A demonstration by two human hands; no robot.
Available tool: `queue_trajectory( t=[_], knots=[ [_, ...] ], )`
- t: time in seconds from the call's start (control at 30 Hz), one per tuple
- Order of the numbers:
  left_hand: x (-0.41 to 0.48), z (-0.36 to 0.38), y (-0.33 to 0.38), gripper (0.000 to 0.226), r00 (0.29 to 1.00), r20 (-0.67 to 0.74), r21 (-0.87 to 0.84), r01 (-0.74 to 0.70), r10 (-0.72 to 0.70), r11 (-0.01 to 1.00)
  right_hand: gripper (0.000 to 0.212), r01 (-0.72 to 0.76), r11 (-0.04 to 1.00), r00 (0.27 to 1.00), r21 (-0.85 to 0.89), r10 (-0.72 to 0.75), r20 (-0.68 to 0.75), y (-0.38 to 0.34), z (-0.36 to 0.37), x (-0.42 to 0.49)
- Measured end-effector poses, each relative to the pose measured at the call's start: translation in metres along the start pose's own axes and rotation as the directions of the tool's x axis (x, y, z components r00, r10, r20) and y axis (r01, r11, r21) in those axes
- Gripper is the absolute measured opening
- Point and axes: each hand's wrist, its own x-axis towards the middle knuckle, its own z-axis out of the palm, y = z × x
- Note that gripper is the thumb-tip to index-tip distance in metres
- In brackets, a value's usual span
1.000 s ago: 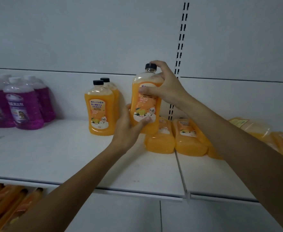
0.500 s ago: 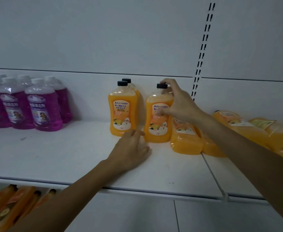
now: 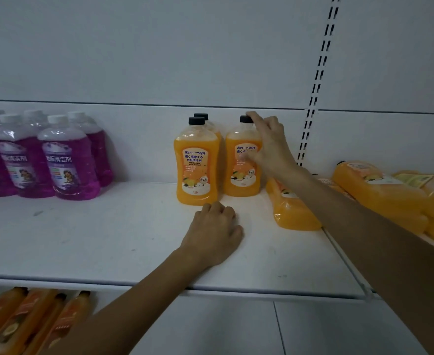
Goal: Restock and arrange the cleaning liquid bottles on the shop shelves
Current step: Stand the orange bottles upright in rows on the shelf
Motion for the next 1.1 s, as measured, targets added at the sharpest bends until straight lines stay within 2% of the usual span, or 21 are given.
queue_trajectory(
  t=[0.23, 0.37, 0.43, 0.5, 0.57, 0.63, 0.7, 0.73, 0.8, 0.9, 0.97, 1.03, 1.07, 1.1],
  knots=[
    [0.0, -0.002, 0.002, 0.04, 1.0, 0.018, 0.005, 0.006, -0.006, 1.0, 0.087, -0.025, 1.0, 1.0, -0.016, 0.025, -0.005, -0.003, 0.012, 0.011],
    [-0.001, -0.001, 0.001, 0.039, 1.0, 0.019, -0.012, 0.002, -0.001, 1.0, 0.097, -0.026, 0.999, 0.996, -0.026, 0.028, 0.079, -0.003, 0.0, 0.006],
    [-0.001, -0.002, 0.0, 0.039, 1.0, 0.01, -0.041, -0.004, 0.004, 0.999, 0.097, -0.06, 0.998, 0.992, 0.028, 0.056, 0.116, 0.002, -0.012, -0.002],
    [-0.001, -0.004, 0.001, 0.04, 1.0, -0.006, -0.076, -0.024, 0.023, 0.997, 0.09, -0.141, 0.99, 0.979, -0.01, 0.141, 0.149, 0.015, -0.025, -0.008],
    [0.0, -0.005, 0.003, 0.041, 0.998, -0.021, -0.084, -0.059, 0.057, 0.995, 0.079, -0.229, 0.951, 0.93, -0.207, 0.276, 0.242, 0.035, -0.037, -0.016],
    [0.001, -0.006, 0.005, 0.041, 0.996, -0.028, -0.057, -0.083, 0.081, 0.995, 0.064, -0.248, 0.884, 0.838, -0.397, 0.402, 0.37, 0.05, -0.039, -0.026],
    [0.002, -0.006, 0.007, 0.042, 0.996, -0.024, -0.036, -0.088, 0.087, 0.995, 0.059, -0.231, 0.856, 0.765, -0.462, 0.453, 0.457, 0.055, -0.034, -0.034],
    [0.003, -0.005, 0.009, 0.042, 0.997, -0.026, -0.033, -0.078, 0.077, 0.996, 0.058, -0.213, 0.851, 0.763, -0.48, 0.452, 0.463, 0.056, -0.031, -0.035],
    [0.006, -0.003, 0.015, 0.045, 0.999, -0.008, -0.072, -0.045, 0.045, 0.996, 0.056, -0.164, 0.818, 0.788, -0.551, 0.445, 0.426, 0.052, -0.027, -0.034],
    [0.013, 0.0, 0.031, 0.058, 0.997, 0.067, -0.271, 0.065, -0.049, 0.96, 0.049, -0.142, 0.781, 0.806, -0.608, 0.447, 0.387, 0.044, -0.027, -0.035],
    [0.016, 0.005, 0.042, 0.073, 0.993, 0.107, -0.263, 0.08, -0.053, 0.962, 0.041, -0.095, 0.81, 0.86, -0.578, 0.359, 0.362, 0.034, -0.027, -0.041],
    [0.019, 0.009, 0.049, 0.076, 0.987, 0.126, -0.286, 0.133, -0.1, 0.949, 0.035, -0.003, 0.809, 0.936, -0.588, 0.209, 0.283, 0.025, -0.024, -0.047],
    [0.021, 0.01, 0.051, 0.076, 0.984, 0.121, -0.334, 0.167, -0.134, 0.928, 0.035, 0.01, 0.802, 0.949, -0.598, 0.18, 0.257, 0.022, -0.023, -0.048],
    [0.023, 0.01, 0.051, 0.076, 0.978, 0.117, -0.39, 0.204, -0.172, 0.898, 0.038, -0.017, 0.802, 0.944, -0.597, 0.21, 0.255, 0.02, -0.022, -0.049]
  ],
)
